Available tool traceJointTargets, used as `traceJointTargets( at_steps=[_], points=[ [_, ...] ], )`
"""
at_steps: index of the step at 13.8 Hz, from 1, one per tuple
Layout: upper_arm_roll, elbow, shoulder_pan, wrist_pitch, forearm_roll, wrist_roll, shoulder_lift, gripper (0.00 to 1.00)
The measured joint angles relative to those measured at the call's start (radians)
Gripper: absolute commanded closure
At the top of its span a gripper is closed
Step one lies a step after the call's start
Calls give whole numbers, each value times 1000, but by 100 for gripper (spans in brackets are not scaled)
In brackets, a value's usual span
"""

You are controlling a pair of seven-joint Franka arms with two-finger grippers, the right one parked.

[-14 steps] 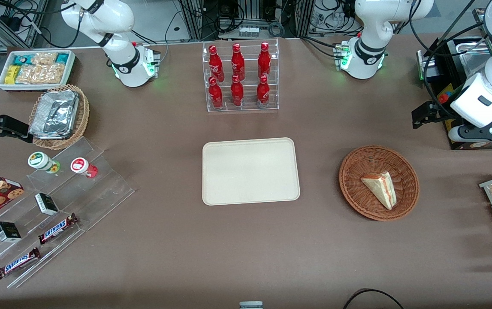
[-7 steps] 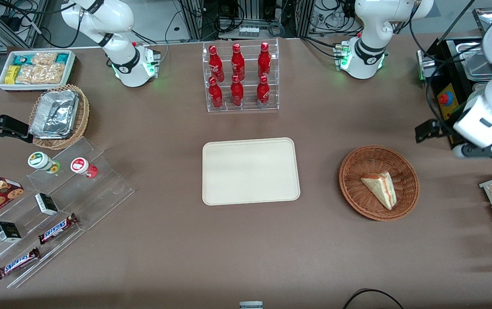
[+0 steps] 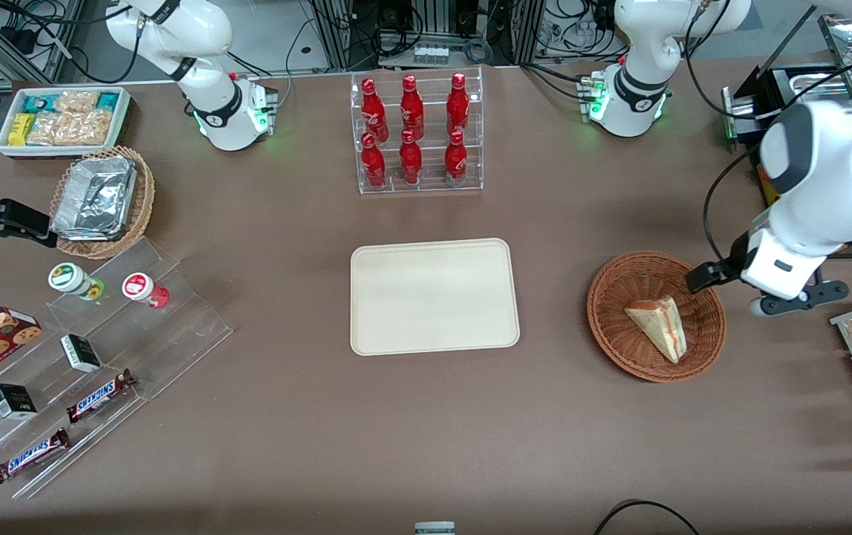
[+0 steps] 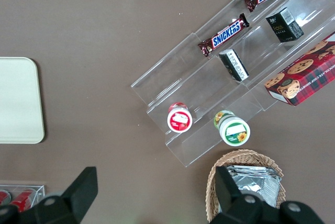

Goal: Place sandwich from basket to tray
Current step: 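Lower the left gripper and close it on the triangular sandwich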

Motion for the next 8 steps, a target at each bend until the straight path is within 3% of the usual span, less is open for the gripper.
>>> traceJointTargets(
  at_steps=[8],
  points=[
    [-5,-185,-4,330,-1,-181,93,0]
  ],
)
